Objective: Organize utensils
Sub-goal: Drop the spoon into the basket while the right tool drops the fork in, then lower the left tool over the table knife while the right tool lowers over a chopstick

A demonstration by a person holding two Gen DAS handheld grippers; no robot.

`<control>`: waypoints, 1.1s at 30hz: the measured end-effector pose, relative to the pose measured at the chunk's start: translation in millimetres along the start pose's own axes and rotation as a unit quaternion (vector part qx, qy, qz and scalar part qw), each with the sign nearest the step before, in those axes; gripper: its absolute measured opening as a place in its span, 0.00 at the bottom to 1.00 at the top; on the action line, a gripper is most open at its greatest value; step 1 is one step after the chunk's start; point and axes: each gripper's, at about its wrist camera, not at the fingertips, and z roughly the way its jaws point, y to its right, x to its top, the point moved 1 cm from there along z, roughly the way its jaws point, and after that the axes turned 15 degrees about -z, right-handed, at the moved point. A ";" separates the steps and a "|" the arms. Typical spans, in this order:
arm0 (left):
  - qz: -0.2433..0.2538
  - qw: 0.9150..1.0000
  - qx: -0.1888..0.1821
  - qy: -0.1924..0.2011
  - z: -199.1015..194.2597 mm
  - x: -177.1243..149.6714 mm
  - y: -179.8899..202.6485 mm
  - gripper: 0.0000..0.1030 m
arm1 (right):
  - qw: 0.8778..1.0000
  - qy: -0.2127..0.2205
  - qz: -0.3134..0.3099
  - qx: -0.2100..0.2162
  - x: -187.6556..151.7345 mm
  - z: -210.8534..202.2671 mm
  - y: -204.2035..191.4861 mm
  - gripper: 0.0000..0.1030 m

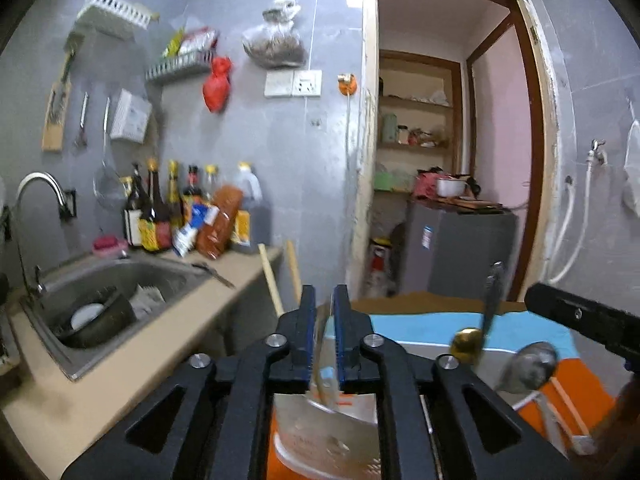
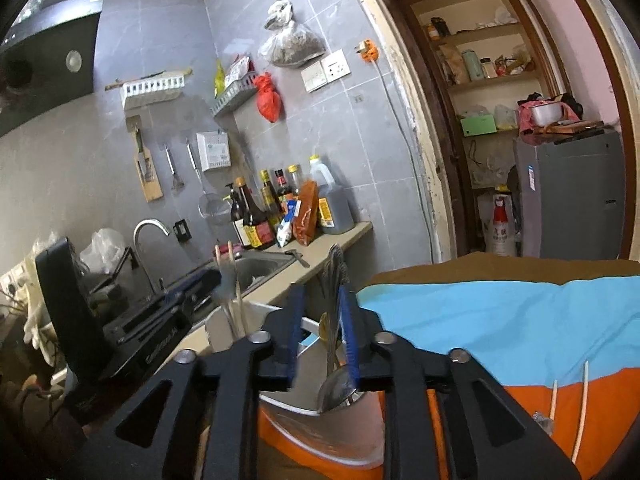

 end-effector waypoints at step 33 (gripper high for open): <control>-0.003 0.992 -0.097 -0.077 -62.3 -45.6 146.6 0.95 | 0.973 -0.012 0.011 -0.231 -35.7 -179.9 80.6 1.00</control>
